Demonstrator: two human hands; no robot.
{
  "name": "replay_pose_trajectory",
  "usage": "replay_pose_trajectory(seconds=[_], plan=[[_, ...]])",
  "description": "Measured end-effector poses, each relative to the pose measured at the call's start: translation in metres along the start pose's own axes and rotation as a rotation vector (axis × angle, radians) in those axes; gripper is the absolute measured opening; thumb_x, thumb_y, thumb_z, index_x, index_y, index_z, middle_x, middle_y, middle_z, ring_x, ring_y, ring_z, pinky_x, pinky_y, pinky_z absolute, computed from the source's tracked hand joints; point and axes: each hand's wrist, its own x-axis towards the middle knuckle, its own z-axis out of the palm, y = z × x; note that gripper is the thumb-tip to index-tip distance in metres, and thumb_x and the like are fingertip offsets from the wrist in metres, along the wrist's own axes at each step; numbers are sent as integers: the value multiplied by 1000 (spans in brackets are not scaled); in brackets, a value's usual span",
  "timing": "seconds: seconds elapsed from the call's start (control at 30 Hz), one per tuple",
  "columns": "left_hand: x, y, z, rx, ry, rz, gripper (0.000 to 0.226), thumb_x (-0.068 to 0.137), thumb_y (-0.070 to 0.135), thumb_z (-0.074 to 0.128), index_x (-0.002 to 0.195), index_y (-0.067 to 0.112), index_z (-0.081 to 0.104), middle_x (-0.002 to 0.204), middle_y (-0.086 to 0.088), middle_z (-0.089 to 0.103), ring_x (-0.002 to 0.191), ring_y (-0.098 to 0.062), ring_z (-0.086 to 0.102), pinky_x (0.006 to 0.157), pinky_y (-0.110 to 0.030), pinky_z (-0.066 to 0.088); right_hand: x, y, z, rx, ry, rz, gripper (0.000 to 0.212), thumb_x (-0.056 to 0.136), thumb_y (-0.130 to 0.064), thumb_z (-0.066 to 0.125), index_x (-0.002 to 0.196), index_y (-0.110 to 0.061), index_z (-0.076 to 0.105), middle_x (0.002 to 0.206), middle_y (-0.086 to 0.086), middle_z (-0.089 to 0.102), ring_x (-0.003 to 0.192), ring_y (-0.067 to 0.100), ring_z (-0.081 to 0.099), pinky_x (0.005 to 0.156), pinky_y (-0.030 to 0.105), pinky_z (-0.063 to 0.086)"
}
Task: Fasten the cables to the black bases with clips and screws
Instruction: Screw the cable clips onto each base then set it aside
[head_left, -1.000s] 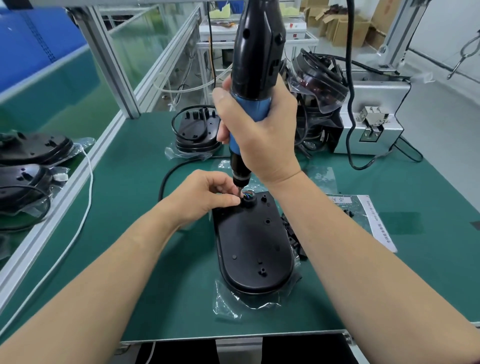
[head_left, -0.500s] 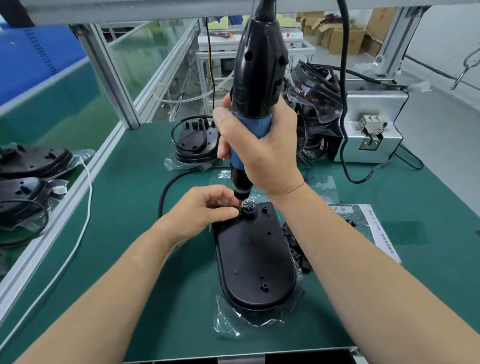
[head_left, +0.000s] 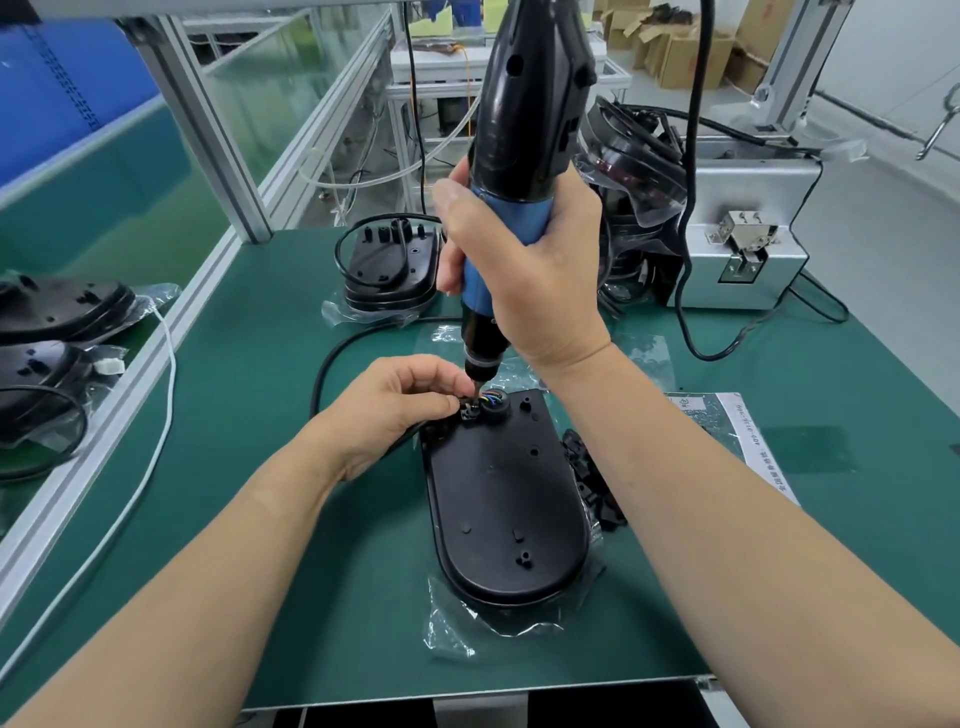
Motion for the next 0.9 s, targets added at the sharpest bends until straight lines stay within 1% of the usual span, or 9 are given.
replay_pose_trajectory(seconds=[0.2,0.3,0.33,0.4,0.5,0.6,0.7,0.77,0.9], plan=[[4,6,0,37,-7,-34,39,86,-11,59,74,23,75,84,-1,72,77,-12,61,79,-22,49,0,0,1,5,17,7,18,85,2,66,93,12,53,68,11,57,42,29,55,47,35,46],[11,20,-4,178,-63,-55,12,86,-8,62,92,0,70,83,-3,71,79,-14,60,82,-24,49,1,-1,3,-5,26,4,18,84,-1,67,93,9,54,71,14,57,42,30,55,47,35,46],[13,26,-6,249,-89,-62,14,86,-6,65,100,-6,65,84,-3,70,80,-14,61,84,-26,50,1,-1,3,-9,29,3,19,84,-1,67,93,9,54,70,15,56,42,31,55,47,35,46],[17,38,-8,405,-144,-89,21,85,0,70,104,-5,63,87,-8,71,82,-15,62,88,-33,51,2,-1,3,-11,38,5,21,84,-3,67,93,11,54,67,14,56,42,30,55,48,35,46],[19,51,-6,590,-203,-108,5,85,8,72,90,7,70,92,-15,72,83,-15,62,93,-40,50,3,0,1,1,56,8,22,84,-2,66,94,13,54,60,7,55,41,29,53,48,35,46],[18,55,-3,590,-237,-172,11,89,9,67,80,14,67,87,-10,66,83,-15,56,97,-44,46,3,0,2,15,61,14,17,85,0,64,94,10,54,57,5,54,41,28,51,48,34,46],[19,58,-3,552,-310,-228,13,94,6,59,97,-5,64,93,-13,60,89,-20,50,98,-50,42,4,-1,5,33,71,27,14,85,2,64,93,7,54,57,7,53,41,27,50,48,32,45],[20,58,-5,485,-343,-273,21,97,2,53,101,-18,57,93,-18,55,89,-26,46,89,-47,40,7,-1,8,40,72,27,16,85,2,64,93,11,54,58,7,53,42,27,49,48,32,45],[20,54,-6,427,-329,-311,24,96,1,53,104,-22,52,96,-18,51,92,-27,40,89,-41,31,9,0,8,28,69,42,15,86,1,64,93,9,54,56,9,52,40,27,50,48,34,45]])
